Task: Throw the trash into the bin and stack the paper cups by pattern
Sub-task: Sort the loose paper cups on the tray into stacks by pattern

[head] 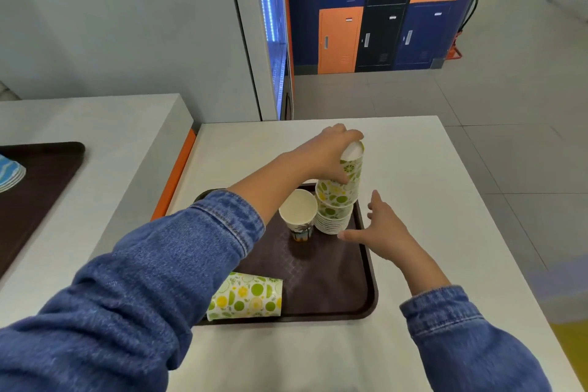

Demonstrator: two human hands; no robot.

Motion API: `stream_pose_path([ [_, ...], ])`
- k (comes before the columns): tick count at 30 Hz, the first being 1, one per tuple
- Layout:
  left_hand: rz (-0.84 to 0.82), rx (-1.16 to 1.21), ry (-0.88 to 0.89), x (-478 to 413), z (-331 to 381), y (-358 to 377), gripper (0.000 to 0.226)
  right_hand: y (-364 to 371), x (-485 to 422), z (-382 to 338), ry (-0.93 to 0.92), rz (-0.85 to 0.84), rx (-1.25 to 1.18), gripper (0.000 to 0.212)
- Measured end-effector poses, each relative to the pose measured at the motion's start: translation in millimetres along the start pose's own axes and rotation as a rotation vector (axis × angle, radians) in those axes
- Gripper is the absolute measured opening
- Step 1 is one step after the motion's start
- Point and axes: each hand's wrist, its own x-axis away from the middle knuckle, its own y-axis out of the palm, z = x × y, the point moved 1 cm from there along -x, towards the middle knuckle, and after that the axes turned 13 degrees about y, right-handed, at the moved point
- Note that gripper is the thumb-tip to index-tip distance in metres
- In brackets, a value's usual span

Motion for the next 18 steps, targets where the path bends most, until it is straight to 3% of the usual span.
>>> stream_pose_path([
  [3, 0.056, 0.022, 0.009, 3, -3, 0, 0.085, -3, -1, -1, 0.000, 0.014, 0.005, 0.124],
  [7, 0.009, 0.015, -0.014, 4, -6, 15, 0.084, 0, 0, -4, -0.018, 0.012, 0.001, 0.115],
  [13, -0.010, 0.015, -0.051, 5, -13, 37, 0.086, 2, -3, -3, -0.005, 0.008, 0.003, 0.122],
  [16, -0.052, 0.011, -0.076, 12, -10, 33, 0.103, 1, -6, -6, -0.021, 0.020, -0.036, 0.121],
  [18, 0.005, 0.019, -0.096, 26, 0, 24, 0.115, 0, -8, -10, -0.055, 0.038, -0.081, 0.122],
])
